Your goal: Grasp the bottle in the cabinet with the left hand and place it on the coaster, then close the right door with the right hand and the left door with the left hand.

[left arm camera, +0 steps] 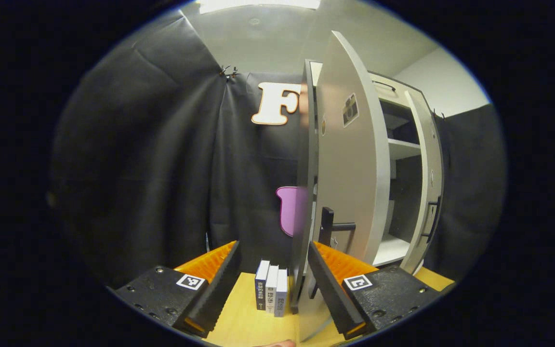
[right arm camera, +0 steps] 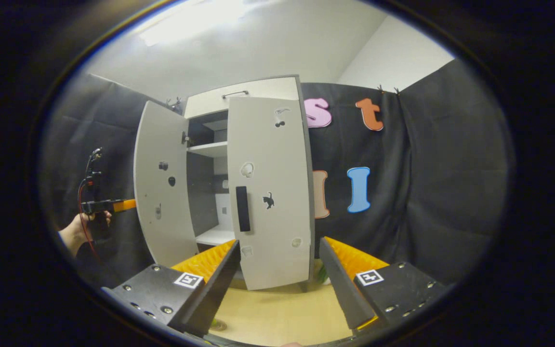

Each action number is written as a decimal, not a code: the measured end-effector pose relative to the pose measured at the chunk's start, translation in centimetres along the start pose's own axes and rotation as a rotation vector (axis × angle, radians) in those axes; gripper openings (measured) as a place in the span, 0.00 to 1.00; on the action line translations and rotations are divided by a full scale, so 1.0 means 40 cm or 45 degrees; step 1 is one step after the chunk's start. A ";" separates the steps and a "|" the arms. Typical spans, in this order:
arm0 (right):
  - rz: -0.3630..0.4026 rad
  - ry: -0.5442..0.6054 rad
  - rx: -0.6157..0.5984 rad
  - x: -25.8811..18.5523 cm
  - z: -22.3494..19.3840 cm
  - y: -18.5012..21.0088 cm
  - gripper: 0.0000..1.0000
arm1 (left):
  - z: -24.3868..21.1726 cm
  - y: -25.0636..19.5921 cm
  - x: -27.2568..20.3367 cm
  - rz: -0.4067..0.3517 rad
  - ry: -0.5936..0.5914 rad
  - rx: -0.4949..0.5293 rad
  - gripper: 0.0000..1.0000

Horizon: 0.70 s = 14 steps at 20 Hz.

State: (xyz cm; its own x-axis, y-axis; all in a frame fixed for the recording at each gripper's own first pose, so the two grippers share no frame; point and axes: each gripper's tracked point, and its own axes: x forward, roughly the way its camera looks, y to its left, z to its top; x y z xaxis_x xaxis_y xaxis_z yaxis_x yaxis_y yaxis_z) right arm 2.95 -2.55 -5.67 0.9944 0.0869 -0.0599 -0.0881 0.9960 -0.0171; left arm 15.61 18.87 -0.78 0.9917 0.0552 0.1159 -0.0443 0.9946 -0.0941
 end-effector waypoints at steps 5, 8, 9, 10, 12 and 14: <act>0.011 -0.028 0.016 -0.013 -0.002 0.001 1.00 | -0.013 0.003 -0.003 0.065 0.109 -0.052 0.84; 0.024 -0.025 0.012 -0.011 -0.007 0.005 1.00 | -0.002 -0.006 -0.006 0.085 0.116 0.022 0.87; 0.032 -0.030 0.008 -0.010 -0.005 0.008 0.97 | 0.001 -0.009 -0.005 0.091 0.104 0.051 0.84; 0.041 -0.034 0.007 -0.013 -0.008 0.011 1.00 | 0.002 -0.014 -0.007 0.101 0.101 0.063 0.84; 0.060 -0.042 0.010 -0.009 -0.009 0.014 0.97 | 0.001 -0.016 -0.007 0.128 0.103 0.070 0.71; 0.065 -0.043 0.018 -0.006 -0.010 0.018 1.00 | 0.000 -0.022 -0.004 0.098 0.105 0.052 0.75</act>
State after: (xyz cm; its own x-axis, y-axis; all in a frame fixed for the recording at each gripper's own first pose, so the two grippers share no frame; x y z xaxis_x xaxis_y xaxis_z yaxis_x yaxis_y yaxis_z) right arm 2.62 -1.85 -6.06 0.9901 0.1378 -0.0270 -0.1379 0.9905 -0.0005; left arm 15.48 18.00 -0.72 0.9916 0.1259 0.0283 -0.1240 0.9905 -0.0593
